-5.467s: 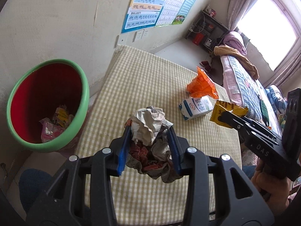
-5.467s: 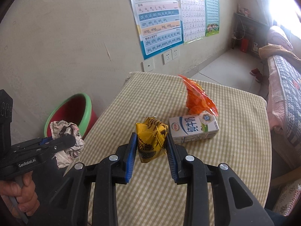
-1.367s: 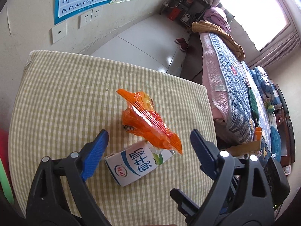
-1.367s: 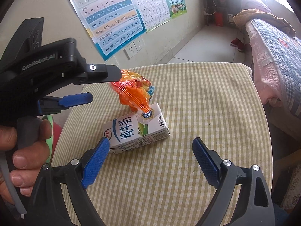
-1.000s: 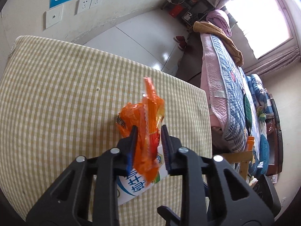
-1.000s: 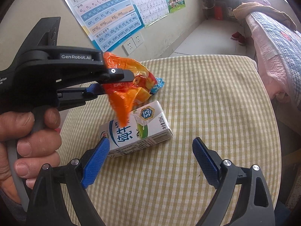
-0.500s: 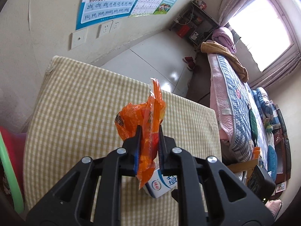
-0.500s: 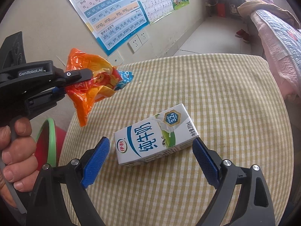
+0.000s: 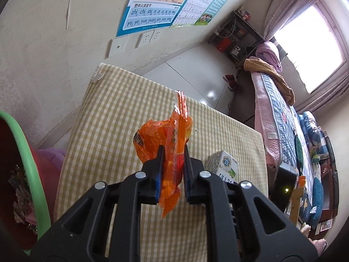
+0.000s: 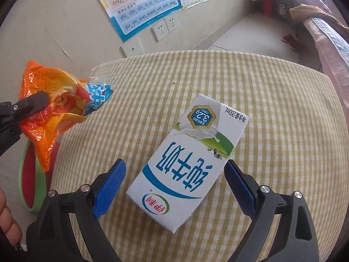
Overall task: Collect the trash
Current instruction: 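Grasp orange bag with left tool while right tool grasps white milk carton, then carry orange bag and milk carton over the red bin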
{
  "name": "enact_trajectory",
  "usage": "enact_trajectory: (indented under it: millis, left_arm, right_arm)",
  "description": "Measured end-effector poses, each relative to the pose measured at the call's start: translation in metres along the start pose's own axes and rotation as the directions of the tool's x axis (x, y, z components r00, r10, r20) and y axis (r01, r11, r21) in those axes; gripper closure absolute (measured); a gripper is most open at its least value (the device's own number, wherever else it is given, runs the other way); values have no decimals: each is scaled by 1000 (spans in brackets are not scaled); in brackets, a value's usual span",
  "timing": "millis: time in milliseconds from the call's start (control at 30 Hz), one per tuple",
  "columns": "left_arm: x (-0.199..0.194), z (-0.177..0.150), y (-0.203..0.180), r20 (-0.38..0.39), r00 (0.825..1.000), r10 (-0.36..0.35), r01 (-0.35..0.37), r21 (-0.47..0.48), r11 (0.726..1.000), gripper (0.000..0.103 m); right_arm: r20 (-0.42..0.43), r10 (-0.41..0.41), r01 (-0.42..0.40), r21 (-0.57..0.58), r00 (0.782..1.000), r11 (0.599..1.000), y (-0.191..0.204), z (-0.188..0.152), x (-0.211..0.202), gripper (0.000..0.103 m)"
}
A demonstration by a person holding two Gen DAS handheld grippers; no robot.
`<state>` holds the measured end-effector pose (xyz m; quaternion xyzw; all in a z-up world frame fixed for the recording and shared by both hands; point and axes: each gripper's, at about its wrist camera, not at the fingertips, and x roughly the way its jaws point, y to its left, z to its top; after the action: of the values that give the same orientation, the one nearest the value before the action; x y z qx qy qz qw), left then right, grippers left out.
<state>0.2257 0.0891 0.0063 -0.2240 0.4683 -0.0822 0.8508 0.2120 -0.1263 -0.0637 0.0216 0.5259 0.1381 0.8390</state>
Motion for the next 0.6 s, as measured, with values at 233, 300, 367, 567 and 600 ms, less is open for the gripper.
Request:
enact_trajectory:
  millis: [233, 300, 367, 567, 600]
  left_arm:
    - [1, -9, 9, -13, 1000, 6, -6, -3, 1000, 88]
    - [2, -14, 10, -19, 1000, 8, -8, -3, 1000, 88]
    - [2, -18, 11, -26, 1000, 6, -6, -6, 1000, 88]
    - [-6, -37, 3, -38, 999, 15, -15, 14, 1000, 88]
    - [-9, -40, 2, -39, 999, 17, -16, 17, 1000, 88]
  right_arm:
    - [8, -69, 69, -64, 998, 996, 13, 2, 14, 40]
    - [11, -78, 79, -62, 997, 995, 11, 0, 13, 48]
    - [8, -82, 82, -59, 997, 995, 8, -2, 11, 50]
    - [-4, -94, 93, -68, 996, 993, 2, -16, -4, 52]
    - [-4, -94, 94, -69, 996, 993, 2, -19, -8, 52]
